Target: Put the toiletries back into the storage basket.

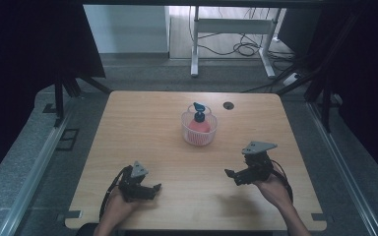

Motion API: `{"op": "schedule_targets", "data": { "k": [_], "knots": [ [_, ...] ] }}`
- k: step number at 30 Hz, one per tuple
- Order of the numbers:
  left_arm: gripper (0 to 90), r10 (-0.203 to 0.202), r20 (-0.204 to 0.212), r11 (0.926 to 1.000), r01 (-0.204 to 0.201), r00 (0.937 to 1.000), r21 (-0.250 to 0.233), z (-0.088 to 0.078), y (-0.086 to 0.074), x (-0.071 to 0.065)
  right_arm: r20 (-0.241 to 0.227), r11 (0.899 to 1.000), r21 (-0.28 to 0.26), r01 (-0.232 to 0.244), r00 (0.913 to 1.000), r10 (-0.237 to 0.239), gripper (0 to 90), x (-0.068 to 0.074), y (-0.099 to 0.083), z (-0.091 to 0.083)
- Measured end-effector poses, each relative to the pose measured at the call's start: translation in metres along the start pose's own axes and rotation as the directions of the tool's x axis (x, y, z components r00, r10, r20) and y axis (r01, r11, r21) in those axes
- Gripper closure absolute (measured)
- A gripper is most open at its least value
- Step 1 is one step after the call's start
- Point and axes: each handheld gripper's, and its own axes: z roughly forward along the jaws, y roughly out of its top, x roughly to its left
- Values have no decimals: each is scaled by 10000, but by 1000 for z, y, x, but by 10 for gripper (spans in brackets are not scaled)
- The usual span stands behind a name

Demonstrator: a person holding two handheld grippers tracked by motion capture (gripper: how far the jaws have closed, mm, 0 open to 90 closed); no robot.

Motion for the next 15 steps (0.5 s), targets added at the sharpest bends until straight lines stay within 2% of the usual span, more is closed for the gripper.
{"op": "schedule_targets", "data": {
  "k": [4,15],
  "knots": [
    [102,6,-1,10000,-6,10000,2,0,0,0,91,10000,94,15,10000,-16,0,1,-7,-2],
    [103,20,2,10000,-20,10000,28,0,0,0,270,9993,74,-354,9990,352,0,2,-32,-11]
  ]
}}
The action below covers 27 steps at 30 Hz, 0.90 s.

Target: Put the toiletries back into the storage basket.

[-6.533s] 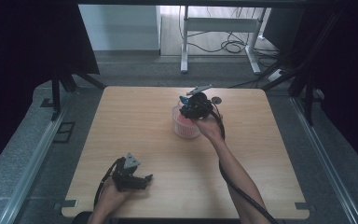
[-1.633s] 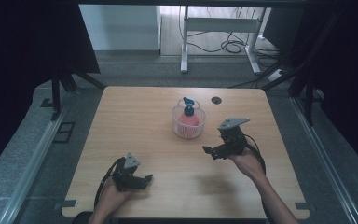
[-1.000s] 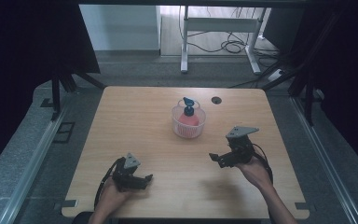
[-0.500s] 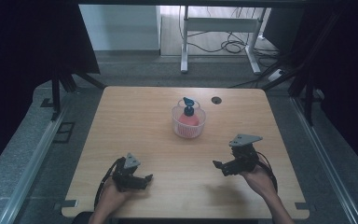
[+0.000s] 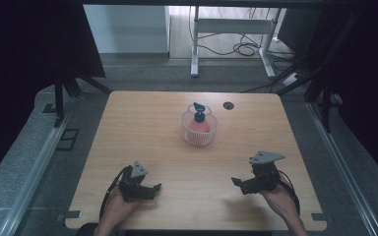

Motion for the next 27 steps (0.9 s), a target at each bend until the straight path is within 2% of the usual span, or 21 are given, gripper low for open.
{"op": "schedule_targets", "data": {
  "k": [8,16,20,27],
  "knots": [
    [102,-38,-6,10000,38,10000,-11,0,0,0,108,9996,-113,-261,9996,262,0,0,-16,-4],
    [103,-17,-8,10000,17,10000,-12,0,0,0,102,9992,-113,-390,9992,391,0,1,-29,0],
    [103,-52,-10,10000,52,10000,-10,0,0,0,74,9984,-18,-563,9984,563,0,1,-39,3],
    [103,-58,-15,10000,58,10000,-11,0,0,0,57,9981,230,-574,9983,572,0,4,-49,9]
  ]
}}
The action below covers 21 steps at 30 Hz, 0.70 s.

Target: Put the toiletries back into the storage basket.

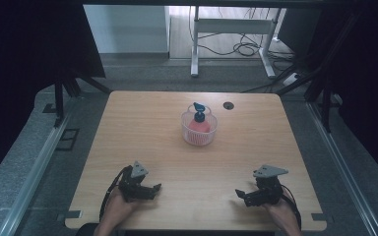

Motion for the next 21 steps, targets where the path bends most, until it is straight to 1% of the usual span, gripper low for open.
{"op": "schedule_targets", "data": {
  "k": [6,9,11,14,17,19,20,21],
  "knots": [
    [103,37,-5,10000,-37,10000,-4,0,0,0,5,9999,93,-52,10000,52,0,1,-6,4],
    [103,-6,-2,10000,6,10000,-4,0,0,0,19,9998,191,-75,10000,75,0,2,-9,7],
    [103,-2,-8,10000,2,10000,2,0,0,0,-11,9997,238,-28,10000,28,0,3,-11,9],
    [103,-5,-6,10000,5,10000,1,0,0,0,-183,9994,344,-78,9998,85,0,4,-17,14],
    [103,24,-7,10000,-24,10000,0,0,0,0,-220,9988,491,-44,9997,55,0,6,-19,17],
    [103,-6,-6,10000,6,10000,1,0,0,0,-57,9994,323,84,9999,-82,0,7,-21,19],
    [103,28,-8,10000,-28,10000,-1,0,0,0,56,9994,305,185,9998,-187,0,8,-21,20],
    [103,12,-10,10000,-12,10000,1,0,0,0,66,9994,312,177,9998,-179,0,9,-21,20]
  ]
}}
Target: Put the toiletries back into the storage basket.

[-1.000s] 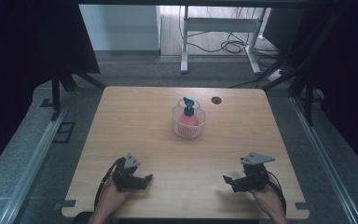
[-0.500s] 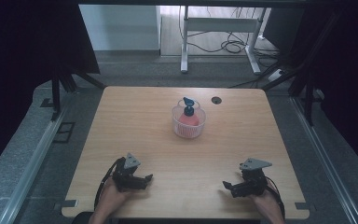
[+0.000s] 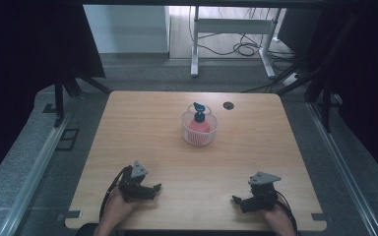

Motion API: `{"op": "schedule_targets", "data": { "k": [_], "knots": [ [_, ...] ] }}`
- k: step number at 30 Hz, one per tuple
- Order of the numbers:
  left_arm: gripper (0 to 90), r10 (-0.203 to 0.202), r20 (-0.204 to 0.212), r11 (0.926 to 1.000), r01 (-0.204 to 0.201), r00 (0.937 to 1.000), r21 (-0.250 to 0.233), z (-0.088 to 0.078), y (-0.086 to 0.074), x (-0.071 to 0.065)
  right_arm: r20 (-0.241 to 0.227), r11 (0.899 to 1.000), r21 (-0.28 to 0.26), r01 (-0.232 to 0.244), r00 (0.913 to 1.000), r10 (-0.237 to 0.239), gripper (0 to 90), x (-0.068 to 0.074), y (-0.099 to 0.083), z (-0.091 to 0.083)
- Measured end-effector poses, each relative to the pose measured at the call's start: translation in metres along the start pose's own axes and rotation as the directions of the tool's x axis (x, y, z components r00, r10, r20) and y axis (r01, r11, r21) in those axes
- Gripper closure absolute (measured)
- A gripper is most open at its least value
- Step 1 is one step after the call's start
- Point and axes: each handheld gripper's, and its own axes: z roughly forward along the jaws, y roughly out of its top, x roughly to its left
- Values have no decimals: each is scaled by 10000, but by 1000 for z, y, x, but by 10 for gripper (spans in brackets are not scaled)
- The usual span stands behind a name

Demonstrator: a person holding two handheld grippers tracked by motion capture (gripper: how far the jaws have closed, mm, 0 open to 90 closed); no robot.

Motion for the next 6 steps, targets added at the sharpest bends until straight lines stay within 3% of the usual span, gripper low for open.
{"op": "schedule_targets", "data": {
  "k": [6],
  "knots": [
    [103,7,1,10000,-7,10000,4,0,0,0,17,10000,0,6,10000,-6,0,0,0,0]
  ]
}}
